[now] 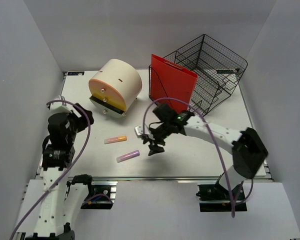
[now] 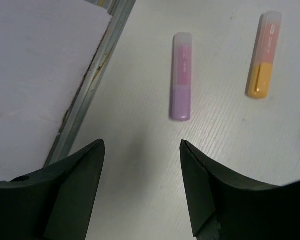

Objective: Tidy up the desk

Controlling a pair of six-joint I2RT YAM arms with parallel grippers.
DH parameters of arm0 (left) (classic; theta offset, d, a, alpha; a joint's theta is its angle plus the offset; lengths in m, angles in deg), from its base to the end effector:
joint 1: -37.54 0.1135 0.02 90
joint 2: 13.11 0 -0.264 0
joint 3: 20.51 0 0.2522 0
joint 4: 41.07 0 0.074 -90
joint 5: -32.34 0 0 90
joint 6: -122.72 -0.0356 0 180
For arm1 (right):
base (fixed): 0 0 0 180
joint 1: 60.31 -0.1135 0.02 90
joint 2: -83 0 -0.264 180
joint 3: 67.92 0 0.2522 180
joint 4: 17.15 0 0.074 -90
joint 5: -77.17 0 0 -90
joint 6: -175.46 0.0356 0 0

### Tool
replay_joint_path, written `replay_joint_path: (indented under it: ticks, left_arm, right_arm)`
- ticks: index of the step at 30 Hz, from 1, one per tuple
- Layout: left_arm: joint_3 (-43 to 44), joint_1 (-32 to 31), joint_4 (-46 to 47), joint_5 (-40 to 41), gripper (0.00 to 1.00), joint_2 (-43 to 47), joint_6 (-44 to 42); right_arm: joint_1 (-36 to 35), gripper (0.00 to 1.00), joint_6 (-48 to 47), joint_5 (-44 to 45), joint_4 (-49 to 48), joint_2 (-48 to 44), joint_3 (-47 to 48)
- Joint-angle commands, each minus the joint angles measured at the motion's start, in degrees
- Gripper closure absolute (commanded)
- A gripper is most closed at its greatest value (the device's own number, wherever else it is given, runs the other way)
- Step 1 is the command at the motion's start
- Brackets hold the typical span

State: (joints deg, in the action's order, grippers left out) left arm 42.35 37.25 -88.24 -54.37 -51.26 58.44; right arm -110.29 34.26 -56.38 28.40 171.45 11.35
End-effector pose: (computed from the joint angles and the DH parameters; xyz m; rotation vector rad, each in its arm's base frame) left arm 0.1427 0.0013 0.3402 -0.4704 1.9129 -0.2413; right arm 0.1866 0.2604 0.2557 -2.0195 1.2704 0.9374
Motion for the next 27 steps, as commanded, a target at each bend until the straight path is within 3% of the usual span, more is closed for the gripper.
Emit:
replay_joint_path:
  ticks: [1,6,12,27]
  left_arm:
    - [-2.16,-0.94,0.09,7.87,0.13,4.39,-5.32]
    - [-5.85,-0.94,3.43,11.56,0.13,9.58,-4.36]
    - [-7.0,-0.94,4.31,13.41,0.13,12.83,-4.01]
    - [-7.71,-0.94,4.05,14.46,0.13,15.39,-3.48]
  right_arm:
    - [-4.24,0.32,-2.94,3.64,2.05,6.29,6.63]
    - [-8.56,0.31,3.29,10.32,-5.41,13.84,9.36]
    - [-11.72,0.34,7.77,14.1,-5.5,22.28,16.39]
    - [-12.69,0.43,15.08,26.06,-11.66,26.6,15.78]
